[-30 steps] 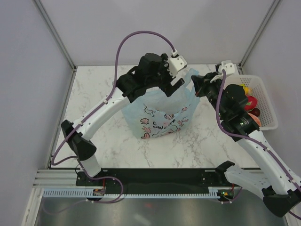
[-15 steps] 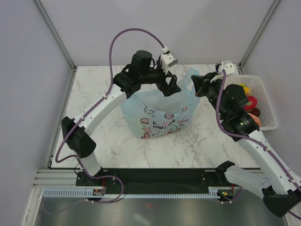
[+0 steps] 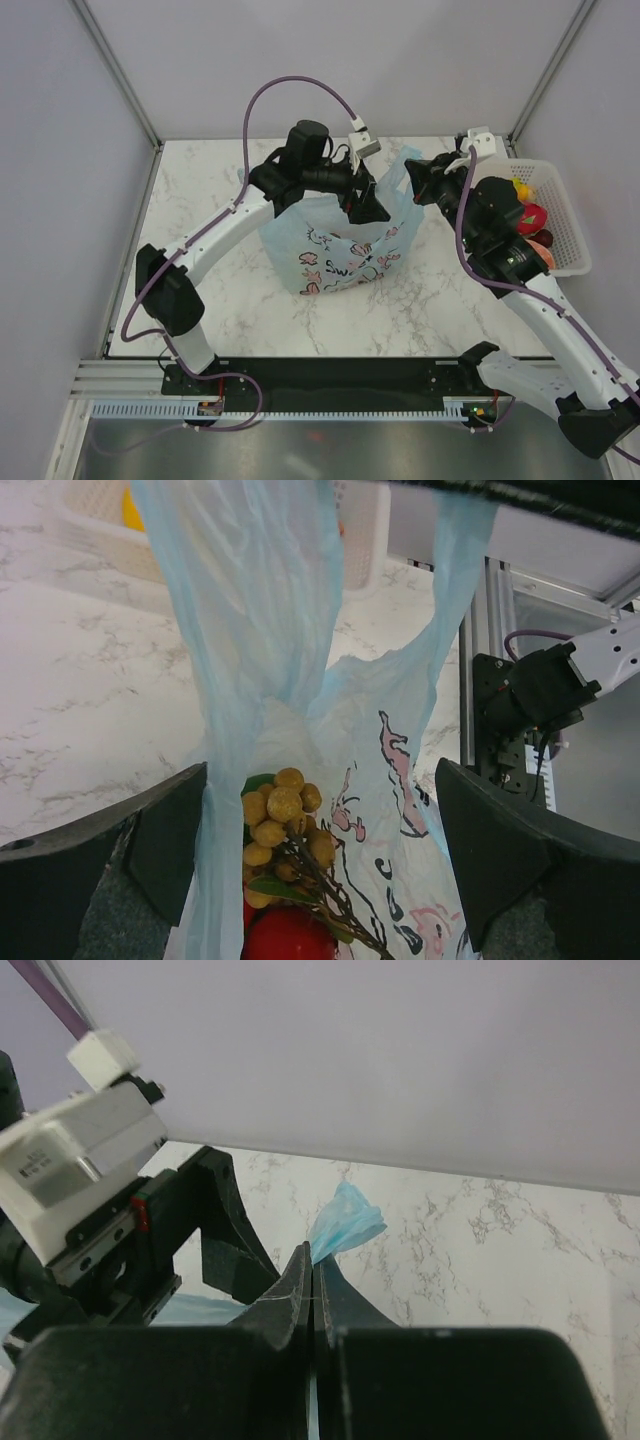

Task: Place the fake fruits into the plastic bag and tie a complex knot
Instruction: Adjust the plastic bag at the center of the board.

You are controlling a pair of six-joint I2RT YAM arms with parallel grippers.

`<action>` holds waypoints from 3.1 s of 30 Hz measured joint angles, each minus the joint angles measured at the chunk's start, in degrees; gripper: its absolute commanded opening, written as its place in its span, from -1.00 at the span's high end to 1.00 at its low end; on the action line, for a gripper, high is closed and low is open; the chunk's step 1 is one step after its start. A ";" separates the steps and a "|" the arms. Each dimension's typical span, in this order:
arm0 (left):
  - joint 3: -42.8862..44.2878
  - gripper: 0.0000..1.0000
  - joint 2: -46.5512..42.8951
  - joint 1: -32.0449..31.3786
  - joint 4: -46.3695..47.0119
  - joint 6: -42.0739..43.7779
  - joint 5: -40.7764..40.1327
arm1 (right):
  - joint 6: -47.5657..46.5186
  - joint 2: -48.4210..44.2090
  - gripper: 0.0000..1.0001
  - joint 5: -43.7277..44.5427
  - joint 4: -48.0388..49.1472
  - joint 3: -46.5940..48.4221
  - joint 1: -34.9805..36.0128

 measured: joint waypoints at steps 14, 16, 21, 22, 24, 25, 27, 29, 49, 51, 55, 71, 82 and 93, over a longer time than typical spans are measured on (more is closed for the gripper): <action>-14.91 -0.99 -4.02 -6.84 10.93 -2.19 -6.16 | 0.48 1.86 1.00 0.50 0.24 0.98 0.00; -16.15 -0.99 -4.96 -7.80 12.59 -2.80 -6.73 | 0.76 2.19 1.00 0.83 0.20 1.05 0.00; -17.16 -0.90 -5.35 -8.90 15.82 -3.13 -10.45 | 2.10 2.38 1.00 2.14 0.00 1.29 0.00; -17.64 -0.81 -5.35 -9.05 16.55 -3.17 -11.15 | 2.29 2.36 1.00 2.34 0.00 1.42 0.00; -19.67 -0.71 -5.35 -9.16 19.17 -3.32 -11.52 | 2.86 2.19 1.00 2.93 0.00 1.55 0.02; -20.48 -0.58 -5.33 -9.20 19.91 -3.32 -11.67 | 3.06 2.05 1.00 3.26 0.00 1.60 0.00; -22.51 -0.46 -5.01 -9.20 22.08 -3.54 -12.37 | 3.28 1.68 1.00 3.78 -0.02 1.60 0.00; -24.46 -0.48 -4.79 -9.20 24.02 -3.63 -13.16 | 3.41 1.20 1.00 4.24 -0.04 1.60 0.02; -29.29 0.95 -4.37 -9.25 32.57 -4.59 -18.05 | 3.82 -1.07 0.23 3.37 0.98 -0.39 0.00; -29.29 0.95 -4.13 -9.25 33.05 -4.59 -17.99 | 2.95 -1.09 -0.24 2.56 1.49 -0.39 0.02; -30.18 0.95 -4.07 -8.72 35.65 -5.05 -16.76 | 1.40 -2.64 -0.59 2.25 1.99 -2.12 0.00; -32.74 0.96 -4.09 -6.12 40.70 -8.09 -11.19 | 0.81 -10.62 -0.96 -4.96 10.08 -24.46 0.00; -33.16 0.95 -4.09 -6.12 41.38 -8.66 -9.68 | 1.73 -6.49 -0.96 -9.97 20.28 -26.51 0.00; -33.16 0.95 -4.09 -5.92 41.51 -8.83 -9.57 | 4.00 -3.06 -0.52 -9.81 26.12 -27.89 -0.02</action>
